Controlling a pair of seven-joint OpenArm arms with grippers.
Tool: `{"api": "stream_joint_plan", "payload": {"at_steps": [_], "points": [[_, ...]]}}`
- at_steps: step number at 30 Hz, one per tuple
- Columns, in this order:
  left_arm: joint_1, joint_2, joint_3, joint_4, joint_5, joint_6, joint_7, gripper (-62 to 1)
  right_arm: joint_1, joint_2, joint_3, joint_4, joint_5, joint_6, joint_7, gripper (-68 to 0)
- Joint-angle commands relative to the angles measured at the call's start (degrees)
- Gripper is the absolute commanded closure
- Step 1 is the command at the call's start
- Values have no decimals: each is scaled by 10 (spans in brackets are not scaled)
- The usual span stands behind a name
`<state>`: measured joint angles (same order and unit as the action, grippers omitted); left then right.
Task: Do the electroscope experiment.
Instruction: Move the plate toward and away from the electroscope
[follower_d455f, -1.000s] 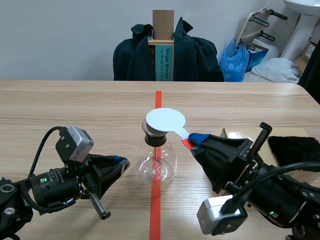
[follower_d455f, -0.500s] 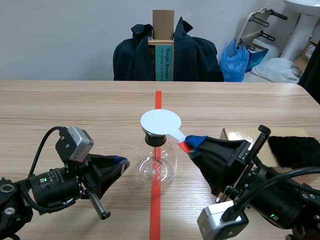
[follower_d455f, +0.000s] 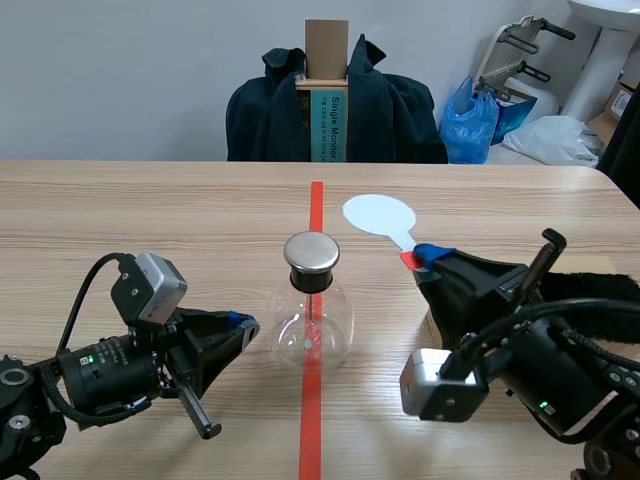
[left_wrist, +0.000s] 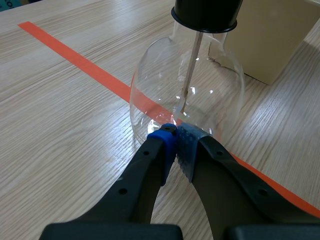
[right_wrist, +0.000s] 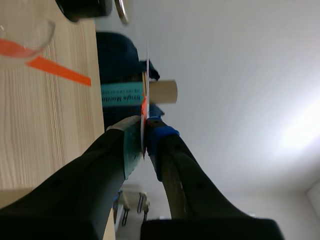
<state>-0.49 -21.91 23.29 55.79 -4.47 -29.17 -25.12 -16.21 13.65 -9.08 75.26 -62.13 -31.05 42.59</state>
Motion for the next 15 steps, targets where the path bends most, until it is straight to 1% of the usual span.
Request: {"api": "stream_joint_plan", "payload": {"at_steps": [1, 5, 8, 13, 15], "points": [[-5, 3, 0, 12, -3, -1, -8, -32, 8, 1, 4, 10, 9, -6, -17, -8], [-5, 3, 0, 12, -3, -1, -8, -32, 8, 1, 4, 10, 9, -6, -67, -8], [-5, 3, 0, 12, -3, -1, -8, -32, 8, 1, 4, 10, 9, -6, -94, -8], [-5, 3, 0, 12, -3, -1, -8, -32, 8, 1, 4, 10, 8, -6, -96, -8], [-5, 3, 0, 12, -3, -1, -8, -32, 8, 1, 4, 10, 8, -6, -81, -8]]}}
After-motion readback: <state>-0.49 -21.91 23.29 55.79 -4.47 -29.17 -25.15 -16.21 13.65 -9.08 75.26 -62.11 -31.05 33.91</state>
